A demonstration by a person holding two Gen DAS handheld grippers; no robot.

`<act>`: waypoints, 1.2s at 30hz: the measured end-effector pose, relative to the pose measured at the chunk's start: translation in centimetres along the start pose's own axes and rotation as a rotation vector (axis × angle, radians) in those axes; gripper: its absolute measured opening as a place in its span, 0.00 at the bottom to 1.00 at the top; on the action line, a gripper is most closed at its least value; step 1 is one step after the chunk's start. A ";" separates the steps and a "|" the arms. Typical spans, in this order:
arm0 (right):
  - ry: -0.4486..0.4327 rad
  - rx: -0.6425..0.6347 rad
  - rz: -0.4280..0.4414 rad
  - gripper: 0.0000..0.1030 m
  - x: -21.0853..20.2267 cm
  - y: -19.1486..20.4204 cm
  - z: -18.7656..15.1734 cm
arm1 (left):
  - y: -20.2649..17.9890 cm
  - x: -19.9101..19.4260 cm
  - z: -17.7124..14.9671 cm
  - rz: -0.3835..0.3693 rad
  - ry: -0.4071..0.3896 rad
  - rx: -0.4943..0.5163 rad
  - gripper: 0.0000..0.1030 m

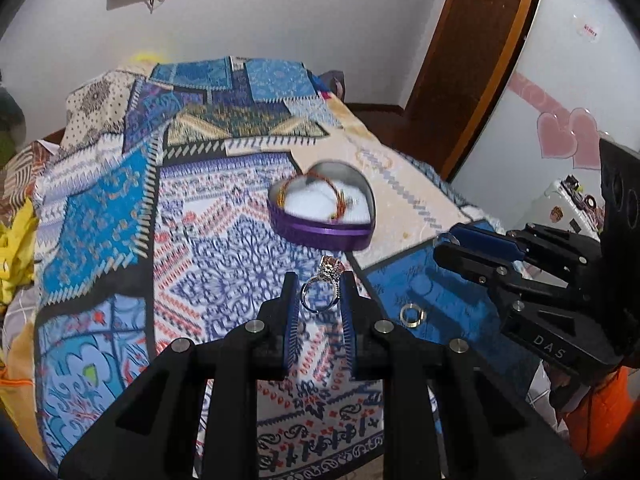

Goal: Organize jewelry
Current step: 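Grasp a silver ring with the left gripper and lift it, then carry the ring over the heart tin and open the left gripper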

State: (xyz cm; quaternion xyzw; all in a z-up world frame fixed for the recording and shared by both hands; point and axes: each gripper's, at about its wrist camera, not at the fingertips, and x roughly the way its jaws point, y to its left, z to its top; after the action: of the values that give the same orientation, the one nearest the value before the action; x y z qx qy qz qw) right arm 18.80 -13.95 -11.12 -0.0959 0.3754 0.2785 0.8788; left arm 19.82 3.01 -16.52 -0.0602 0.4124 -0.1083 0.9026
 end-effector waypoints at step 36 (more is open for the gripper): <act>-0.013 0.027 0.028 0.19 5.1 -2.0 4.8 | 1.6 4.3 6.3 0.015 -0.069 0.002 0.19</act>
State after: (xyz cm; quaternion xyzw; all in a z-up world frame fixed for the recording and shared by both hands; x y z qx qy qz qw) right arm 25.75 -11.69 -11.43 -0.0771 0.3749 0.2861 0.8784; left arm 27.62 3.64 -15.88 -0.0599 0.3815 -0.0998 0.9170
